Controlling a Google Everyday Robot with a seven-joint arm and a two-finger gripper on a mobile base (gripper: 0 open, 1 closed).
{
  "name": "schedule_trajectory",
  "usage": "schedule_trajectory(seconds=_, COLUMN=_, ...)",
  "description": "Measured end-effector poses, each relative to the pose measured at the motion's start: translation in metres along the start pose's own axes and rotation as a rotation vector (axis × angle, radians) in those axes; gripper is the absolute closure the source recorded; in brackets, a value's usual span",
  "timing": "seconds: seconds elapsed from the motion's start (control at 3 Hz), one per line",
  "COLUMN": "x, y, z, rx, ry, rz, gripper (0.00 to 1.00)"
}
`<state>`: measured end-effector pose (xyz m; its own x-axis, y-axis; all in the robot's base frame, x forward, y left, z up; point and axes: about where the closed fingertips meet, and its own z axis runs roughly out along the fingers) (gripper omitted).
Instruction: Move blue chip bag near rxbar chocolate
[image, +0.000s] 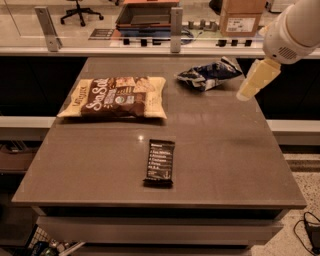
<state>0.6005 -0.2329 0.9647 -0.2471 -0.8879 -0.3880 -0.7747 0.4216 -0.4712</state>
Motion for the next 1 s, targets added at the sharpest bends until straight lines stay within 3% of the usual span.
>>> schedule_trajectory(seconds=0.33, x=-0.019, y=-0.026, z=0.028, rx=0.011, ry=-0.021, rz=-0.008, gripper=0.0)
schedule_trajectory(seconds=1.0, x=-0.047, y=-0.043, z=0.088, rx=-0.037, ry=-0.055, rz=-0.014, gripper=0.0)
